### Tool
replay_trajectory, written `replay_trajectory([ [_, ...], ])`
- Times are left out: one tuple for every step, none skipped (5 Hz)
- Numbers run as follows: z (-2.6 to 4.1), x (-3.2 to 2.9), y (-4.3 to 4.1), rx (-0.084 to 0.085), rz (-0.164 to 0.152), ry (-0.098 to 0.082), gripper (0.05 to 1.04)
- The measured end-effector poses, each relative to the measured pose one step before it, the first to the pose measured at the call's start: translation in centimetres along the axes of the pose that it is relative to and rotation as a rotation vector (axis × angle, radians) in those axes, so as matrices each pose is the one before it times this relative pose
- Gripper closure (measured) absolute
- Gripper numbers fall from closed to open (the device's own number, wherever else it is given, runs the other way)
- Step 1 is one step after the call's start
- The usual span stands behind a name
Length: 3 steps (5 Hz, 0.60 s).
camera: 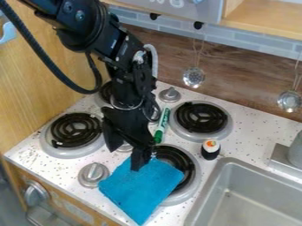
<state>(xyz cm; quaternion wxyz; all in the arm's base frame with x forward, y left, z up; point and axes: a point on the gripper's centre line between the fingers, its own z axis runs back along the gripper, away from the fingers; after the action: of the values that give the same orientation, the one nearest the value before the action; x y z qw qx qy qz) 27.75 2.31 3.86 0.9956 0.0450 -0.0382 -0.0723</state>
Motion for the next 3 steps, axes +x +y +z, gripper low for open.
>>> replay_trajectory([
  [-0.641,-0.385,-0.143,-0.0059,-0.0010,0.0254,0.082],
  [-0.249,0.366,-0.193,-0.0167,0.0071,-0.0202,0.082],
  [-0.460,-0.088,0.855,-0.0454,0.0155,-0.0149,0.082],
])
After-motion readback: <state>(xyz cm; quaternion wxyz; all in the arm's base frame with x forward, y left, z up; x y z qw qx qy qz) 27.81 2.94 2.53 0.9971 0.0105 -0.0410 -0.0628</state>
